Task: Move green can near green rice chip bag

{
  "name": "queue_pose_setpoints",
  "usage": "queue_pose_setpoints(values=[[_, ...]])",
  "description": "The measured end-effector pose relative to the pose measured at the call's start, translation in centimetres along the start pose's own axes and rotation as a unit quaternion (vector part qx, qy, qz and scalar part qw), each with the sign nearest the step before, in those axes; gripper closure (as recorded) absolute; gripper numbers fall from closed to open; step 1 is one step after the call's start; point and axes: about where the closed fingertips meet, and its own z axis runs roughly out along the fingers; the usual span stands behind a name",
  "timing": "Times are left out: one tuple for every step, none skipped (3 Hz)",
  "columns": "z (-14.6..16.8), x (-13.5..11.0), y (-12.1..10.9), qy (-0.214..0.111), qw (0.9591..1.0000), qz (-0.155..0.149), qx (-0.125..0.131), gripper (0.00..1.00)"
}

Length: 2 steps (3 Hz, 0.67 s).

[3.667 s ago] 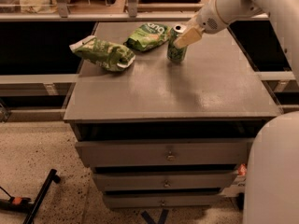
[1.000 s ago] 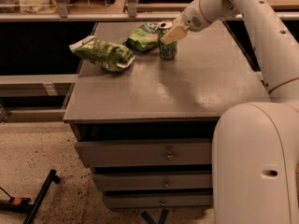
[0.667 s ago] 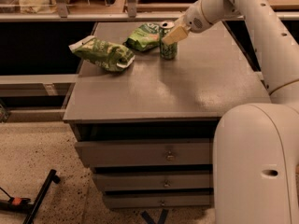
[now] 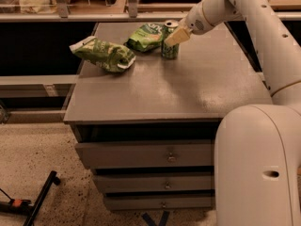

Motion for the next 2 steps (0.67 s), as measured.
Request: queue_pose_setpoints(values=[[0.44, 0.03, 0.13, 0.001, 1.0000, 0.000, -0.003, 0.00], [0.45, 0.03, 0.13, 0.001, 1.0000, 0.000, -0.003, 0.00]])
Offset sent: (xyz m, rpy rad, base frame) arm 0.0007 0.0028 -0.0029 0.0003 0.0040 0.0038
